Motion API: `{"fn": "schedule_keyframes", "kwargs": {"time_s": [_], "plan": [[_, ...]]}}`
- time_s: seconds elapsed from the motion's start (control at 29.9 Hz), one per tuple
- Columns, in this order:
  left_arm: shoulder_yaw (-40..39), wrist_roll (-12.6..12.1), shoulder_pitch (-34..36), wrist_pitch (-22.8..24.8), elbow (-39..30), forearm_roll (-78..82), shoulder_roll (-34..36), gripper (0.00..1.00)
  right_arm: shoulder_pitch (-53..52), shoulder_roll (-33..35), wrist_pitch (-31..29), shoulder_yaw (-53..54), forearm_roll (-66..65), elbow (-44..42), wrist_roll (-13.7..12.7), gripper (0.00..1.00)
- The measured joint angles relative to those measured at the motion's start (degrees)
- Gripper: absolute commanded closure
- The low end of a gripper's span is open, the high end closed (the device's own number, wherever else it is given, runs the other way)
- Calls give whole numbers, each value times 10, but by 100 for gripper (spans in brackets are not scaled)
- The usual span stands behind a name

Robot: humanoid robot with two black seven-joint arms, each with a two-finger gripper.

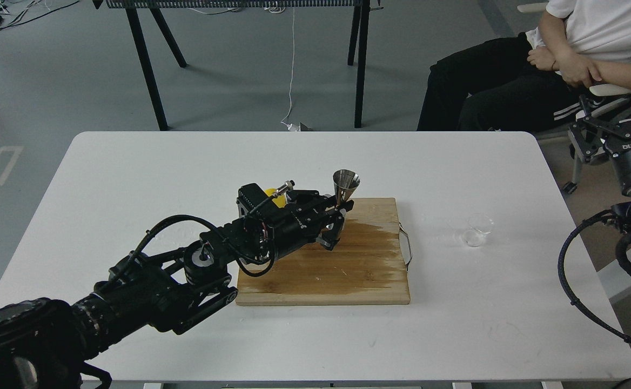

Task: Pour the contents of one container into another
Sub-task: 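Carry the jigger with the left gripper over the cutting board, then lower the jigger onto the board beside the lemon, open left gripper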

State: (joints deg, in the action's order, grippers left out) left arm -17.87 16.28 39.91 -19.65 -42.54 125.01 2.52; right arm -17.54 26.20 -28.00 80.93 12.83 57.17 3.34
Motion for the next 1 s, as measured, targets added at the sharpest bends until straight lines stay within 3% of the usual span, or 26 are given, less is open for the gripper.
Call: {"fn": "schedule_keyframes", "kwargs": {"time_s": [0.23, 0.5, 0.6, 0.64, 1.0], "plan": [[2, -17, -1, 0, 41, 0, -24, 86, 1, 0, 0, 0, 0, -1, 0, 0], [2, -20, -3, 0, 65, 0, -25, 83, 1, -2, 0, -1, 0, -2, 0, 0], [2, -20, -3, 0, 65, 0, -25, 67, 1, -2, 0, -1, 0, -2, 0, 0], [2, -20, -3, 0, 65, 0, -25, 66, 2, -2, 0, -1, 0, -2, 0, 0], [2, -20, -5, 0, 64, 0, -25, 66, 4, -2, 0, 7, 0, -13, 1, 0]]}}
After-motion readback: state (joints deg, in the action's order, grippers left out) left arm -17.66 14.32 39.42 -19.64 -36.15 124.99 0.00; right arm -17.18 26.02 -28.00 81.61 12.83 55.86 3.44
